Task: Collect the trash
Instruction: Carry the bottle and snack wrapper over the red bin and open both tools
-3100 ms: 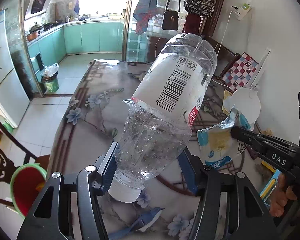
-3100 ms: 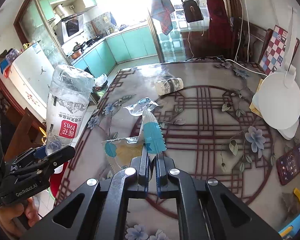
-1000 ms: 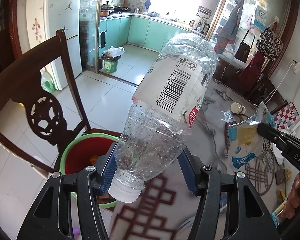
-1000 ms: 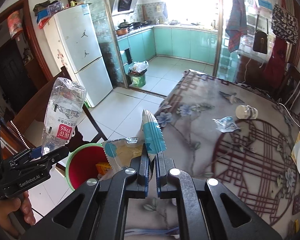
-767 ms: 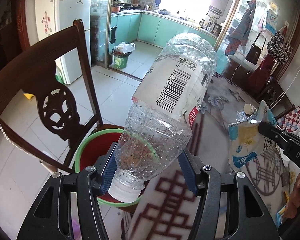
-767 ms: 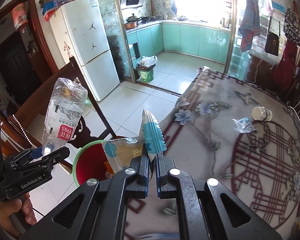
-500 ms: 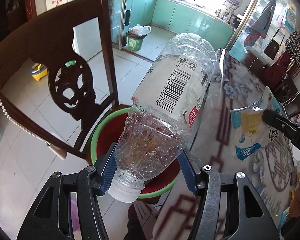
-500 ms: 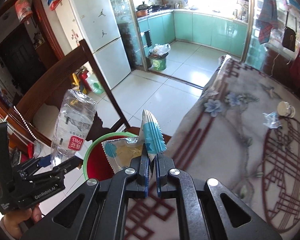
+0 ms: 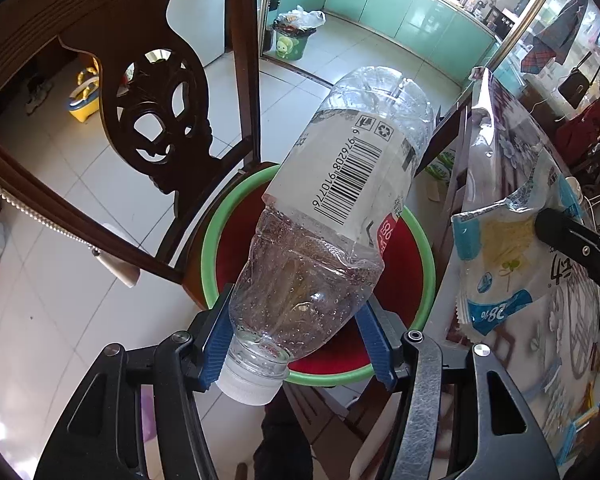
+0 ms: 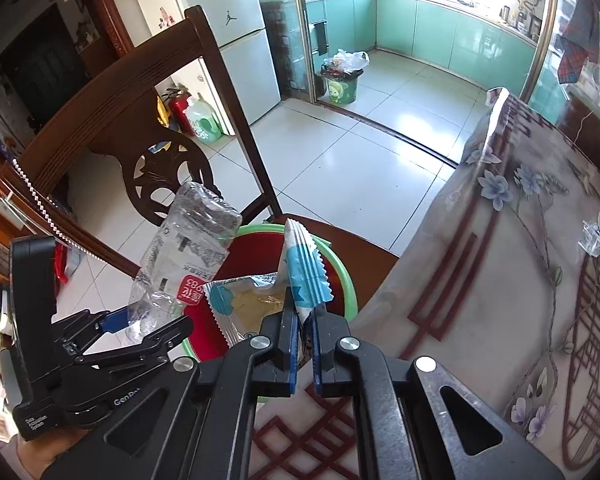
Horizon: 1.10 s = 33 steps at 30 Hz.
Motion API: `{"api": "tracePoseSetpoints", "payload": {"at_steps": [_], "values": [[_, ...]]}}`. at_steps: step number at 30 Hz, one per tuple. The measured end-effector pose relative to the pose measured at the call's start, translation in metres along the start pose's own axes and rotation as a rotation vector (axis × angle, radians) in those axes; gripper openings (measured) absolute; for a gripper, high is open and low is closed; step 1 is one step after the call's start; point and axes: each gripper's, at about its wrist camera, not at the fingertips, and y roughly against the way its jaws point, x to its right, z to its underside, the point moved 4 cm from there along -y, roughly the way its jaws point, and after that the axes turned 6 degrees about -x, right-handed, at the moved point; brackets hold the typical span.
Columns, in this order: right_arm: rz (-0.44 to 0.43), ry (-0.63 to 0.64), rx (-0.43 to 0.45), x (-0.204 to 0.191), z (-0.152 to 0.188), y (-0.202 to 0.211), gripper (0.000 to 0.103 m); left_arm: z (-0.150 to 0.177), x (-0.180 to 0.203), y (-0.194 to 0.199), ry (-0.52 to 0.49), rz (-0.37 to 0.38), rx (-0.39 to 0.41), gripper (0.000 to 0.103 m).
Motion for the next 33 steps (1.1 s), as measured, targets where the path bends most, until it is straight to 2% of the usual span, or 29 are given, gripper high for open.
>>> {"api": "tracePoseSetpoints", "payload": {"at_steps": [11,12,13,14,15,23,28,33], "values": [[0.01,0.038,0.001,-0.012,-0.003,0.001,0.005,-0.004,-0.003,0.001,0.009,-0.024,0.008,0.058],[0.008,0.042,-0.002,-0.013,-0.003,0.0,0.005,-0.004,-0.003,0.001,0.01,-0.022,0.008,0.06],[0.007,0.044,-0.003,-0.013,-0.002,0.0,0.005,-0.004,-0.003,0.001,0.012,-0.021,0.011,0.067],[0.005,0.047,-0.004,-0.014,-0.001,-0.001,0.006,-0.004,-0.003,0.003,0.015,-0.026,0.017,0.08],[0.003,0.051,-0.008,-0.014,0.0,-0.002,0.006,-0.004,-0.004,0.004,0.018,-0.029,0.025,0.084],[0.01,0.062,0.013,-0.01,0.005,0.01,0.019,-0.005,-0.003,0.032,0.043,-0.019,0.092,0.085],[-0.033,0.006,0.041,0.012,0.018,0.035,0.021,0.003,0.022,0.07,-0.016,0.01,0.159,0.085],[-0.056,-0.073,0.114,0.059,0.035,0.083,0.024,0.021,0.077,0.103,-0.14,0.039,0.202,0.085]]}}
